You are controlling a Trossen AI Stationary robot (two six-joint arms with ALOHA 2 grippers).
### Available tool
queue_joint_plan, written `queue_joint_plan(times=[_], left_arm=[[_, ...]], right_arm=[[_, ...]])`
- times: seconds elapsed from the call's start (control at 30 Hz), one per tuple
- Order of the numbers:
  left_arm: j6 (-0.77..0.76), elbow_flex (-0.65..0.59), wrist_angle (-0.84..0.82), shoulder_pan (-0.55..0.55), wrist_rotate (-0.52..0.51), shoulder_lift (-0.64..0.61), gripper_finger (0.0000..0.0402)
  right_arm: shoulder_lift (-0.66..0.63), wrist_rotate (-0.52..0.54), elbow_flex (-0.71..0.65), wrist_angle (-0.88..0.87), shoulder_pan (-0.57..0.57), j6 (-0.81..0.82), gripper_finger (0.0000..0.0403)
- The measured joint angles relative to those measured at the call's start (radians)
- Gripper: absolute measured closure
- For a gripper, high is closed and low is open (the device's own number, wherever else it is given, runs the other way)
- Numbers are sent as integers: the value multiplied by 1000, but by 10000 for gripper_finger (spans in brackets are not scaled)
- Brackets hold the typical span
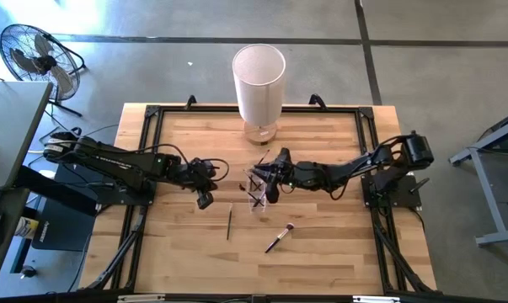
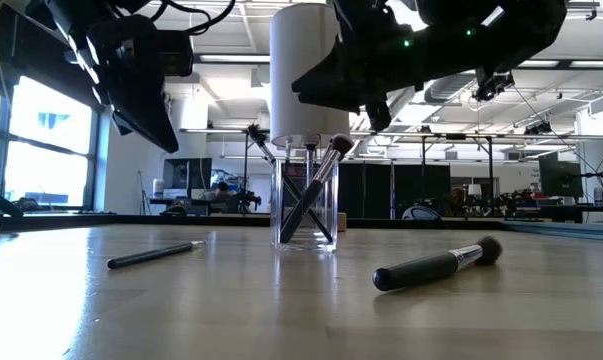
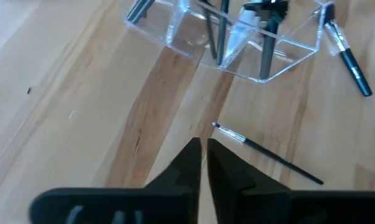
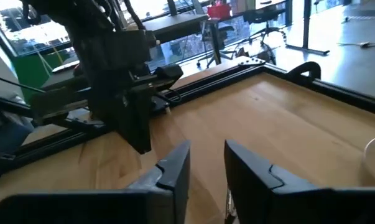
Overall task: Put items in baskets/containers
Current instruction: Put the black eyeshadow brush into the transparent organizer
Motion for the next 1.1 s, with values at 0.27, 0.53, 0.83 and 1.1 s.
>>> queue_joint_plan(times=[0.27, 0.53, 0.83, 1.1], left_arm=[[-38, 0, 13, 0, -48, 0, 282], [-93, 0, 153, 0, -36, 0, 248], [-323, 118, -26, -1, -54, 90, 248], [-569, 238, -145, -23, -23, 292, 247]], right_arm=[[-139, 138, 0, -134, 29, -74, 276], [-451, 159, 1, -745, 49, 243, 325], [-619, -9, 1, -1380, 47, 544, 399], [-622, 26, 1, -1600, 47, 564, 381]])
